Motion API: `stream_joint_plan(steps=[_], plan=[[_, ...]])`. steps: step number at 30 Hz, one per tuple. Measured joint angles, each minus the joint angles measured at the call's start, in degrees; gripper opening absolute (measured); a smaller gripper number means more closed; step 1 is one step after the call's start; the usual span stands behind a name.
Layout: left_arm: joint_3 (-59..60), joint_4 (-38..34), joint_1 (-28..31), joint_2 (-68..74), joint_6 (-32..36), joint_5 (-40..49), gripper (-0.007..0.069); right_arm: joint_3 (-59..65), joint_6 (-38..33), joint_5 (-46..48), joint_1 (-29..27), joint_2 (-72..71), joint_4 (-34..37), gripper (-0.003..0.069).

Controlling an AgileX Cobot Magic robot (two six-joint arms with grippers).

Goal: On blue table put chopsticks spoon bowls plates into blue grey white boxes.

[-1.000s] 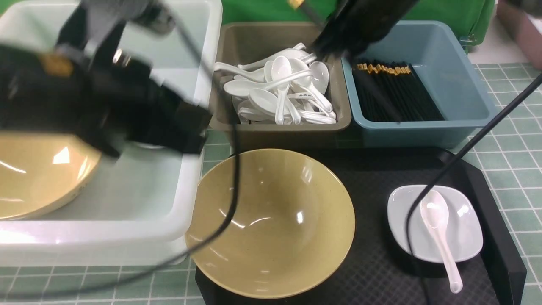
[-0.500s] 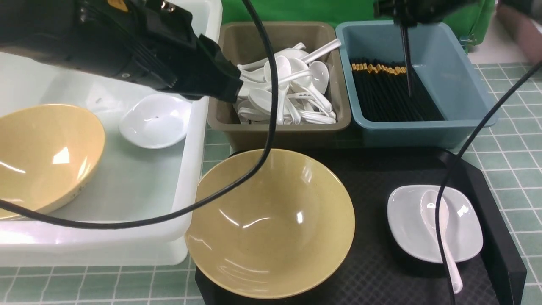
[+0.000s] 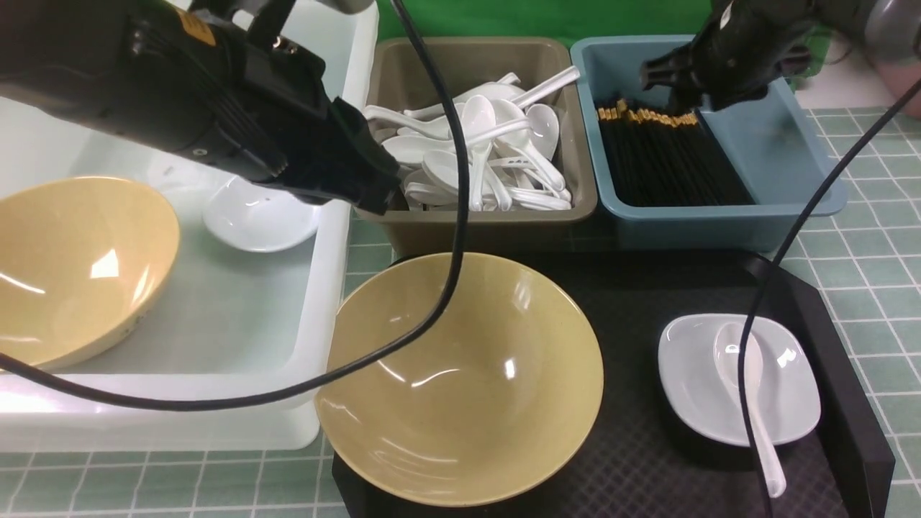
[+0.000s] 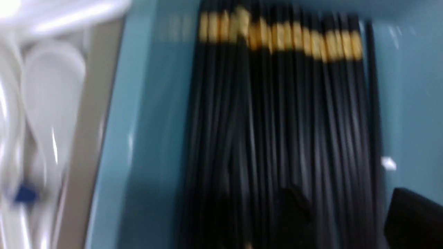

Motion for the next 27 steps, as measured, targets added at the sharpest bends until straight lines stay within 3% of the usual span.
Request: stream_joint_plan(steps=[4, 9, 15, 18, 21, 27], plan=[[-0.06, 0.23, 0.0, -0.05, 0.0, 1.58, 0.0001, 0.22, -6.35, 9.53, 0.0, -3.88, 0.95, 0.0429], [-0.1, -0.16, 0.0, -0.05, 0.13, 2.62, 0.0001, 8.73, -10.54, 10.45, 0.66, -12.26, 6.66, 0.043], [-0.1, -1.67, 0.0, -0.05, 2.27, 6.5, 0.0001, 30.5, -13.12, 10.55, 4.35, -27.94, 9.31, 0.043], [-0.1, -2.04, 0.0, -0.05, 3.16, 7.26, 0.0001, 40.43, -12.9, 8.94, 5.69, -34.04, 9.52, 0.043], [-0.1, -2.31, 0.0, -0.05, 3.42, 7.69, 0.0001, 54.65, -8.53, 1.55, 6.29, -41.55, 9.78, 0.043], [-0.17, -4.8, 0.0, -0.05, 4.5, 7.93, 0.0001, 67.29, -2.4, -9.08, 6.29, -44.77, 9.72, 0.043]])
